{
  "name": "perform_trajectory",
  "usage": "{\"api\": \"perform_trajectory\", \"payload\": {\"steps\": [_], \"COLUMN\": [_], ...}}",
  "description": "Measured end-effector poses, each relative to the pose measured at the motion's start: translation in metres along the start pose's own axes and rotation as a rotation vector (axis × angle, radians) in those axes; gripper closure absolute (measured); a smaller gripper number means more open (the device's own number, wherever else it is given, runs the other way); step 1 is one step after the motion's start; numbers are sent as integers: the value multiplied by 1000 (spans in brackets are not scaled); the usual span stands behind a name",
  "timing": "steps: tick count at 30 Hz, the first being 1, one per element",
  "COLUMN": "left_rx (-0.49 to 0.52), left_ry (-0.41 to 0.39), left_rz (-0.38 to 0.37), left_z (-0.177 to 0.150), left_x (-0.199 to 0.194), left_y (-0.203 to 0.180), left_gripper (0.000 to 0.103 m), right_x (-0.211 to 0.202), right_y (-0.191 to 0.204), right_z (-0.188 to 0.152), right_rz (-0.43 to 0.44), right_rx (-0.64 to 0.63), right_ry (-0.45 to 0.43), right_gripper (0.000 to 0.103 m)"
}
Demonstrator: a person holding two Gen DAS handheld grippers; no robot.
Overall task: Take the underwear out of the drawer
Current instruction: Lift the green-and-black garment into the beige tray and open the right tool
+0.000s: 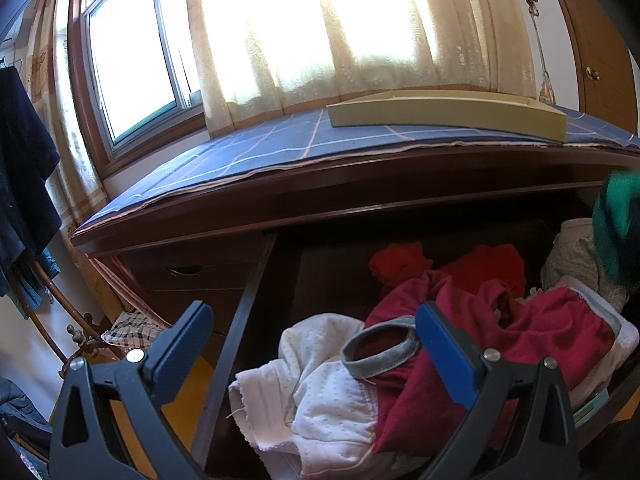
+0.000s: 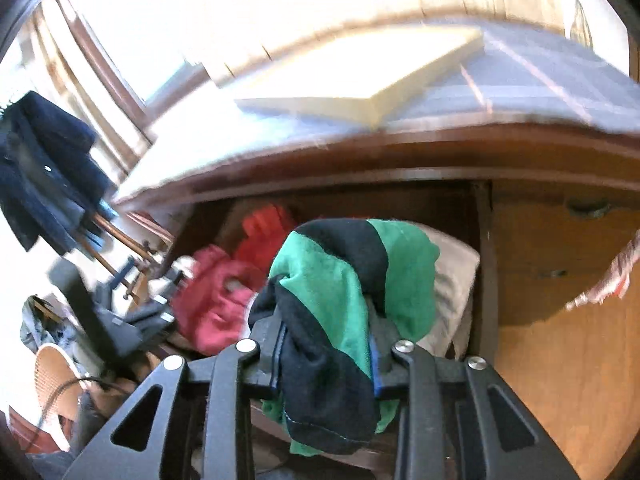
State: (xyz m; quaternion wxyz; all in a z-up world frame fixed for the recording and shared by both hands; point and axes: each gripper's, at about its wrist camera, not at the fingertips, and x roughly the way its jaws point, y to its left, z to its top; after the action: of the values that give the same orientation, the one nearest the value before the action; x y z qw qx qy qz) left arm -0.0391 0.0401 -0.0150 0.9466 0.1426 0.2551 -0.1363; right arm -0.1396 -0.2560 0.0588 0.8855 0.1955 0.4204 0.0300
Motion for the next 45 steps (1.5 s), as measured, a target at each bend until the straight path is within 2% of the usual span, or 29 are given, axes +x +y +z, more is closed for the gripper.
{"api": "perform_trajectory", "payload": {"steps": [4, 8, 10, 14, 17, 22, 24, 27, 30, 33, 36, 45], "left_rx": [-2, -1, 2, 2, 4, 7, 3, -3, -3, -5, -4, -3], "left_ry": [-2, -4, -5, -7, -8, 2, 1, 3, 6, 5, 9, 31], "left_rz": [1, 1, 1, 3, 1, 1, -1, -5, -7, -8, -4, 9], "left_z": [0, 0, 0, 0, 0, 1, 2, 3, 3, 3, 3, 6], "left_x": [-1, -1, -1, -1, -2, -1, 0, 1, 2, 3, 3, 9], "left_y": [-1, -1, -1, 0, 0, 0, 1, 2, 3, 3, 2, 0], "left_gripper": [0, 0, 0, 0, 0, 0, 0, 0, 0, 0, 0, 0], "right_x": [-35, -60, -59, -39, -6, 54, 78, 107, 115, 112, 108, 85], "right_y": [22, 35, 39, 39, 27, 20, 19, 22, 20, 25, 18, -8], "right_z": [25, 63, 85, 134, 164, 195, 196, 187, 175, 164, 160, 149], "right_rz": [31, 18, 2, -56, -101, -198, -222, -207, -197, -192, -124, 75], "right_rx": [-66, -105, -114, -92, -33, 33, 60, 87, 106, 41, 26, -184], "right_ry": [-118, -236, -285, -344, -312, -293, -258, -205, -211, -224, -208, -108], "right_gripper": [70, 70, 70, 70, 70, 70, 70, 70, 68, 68, 68, 68]}}
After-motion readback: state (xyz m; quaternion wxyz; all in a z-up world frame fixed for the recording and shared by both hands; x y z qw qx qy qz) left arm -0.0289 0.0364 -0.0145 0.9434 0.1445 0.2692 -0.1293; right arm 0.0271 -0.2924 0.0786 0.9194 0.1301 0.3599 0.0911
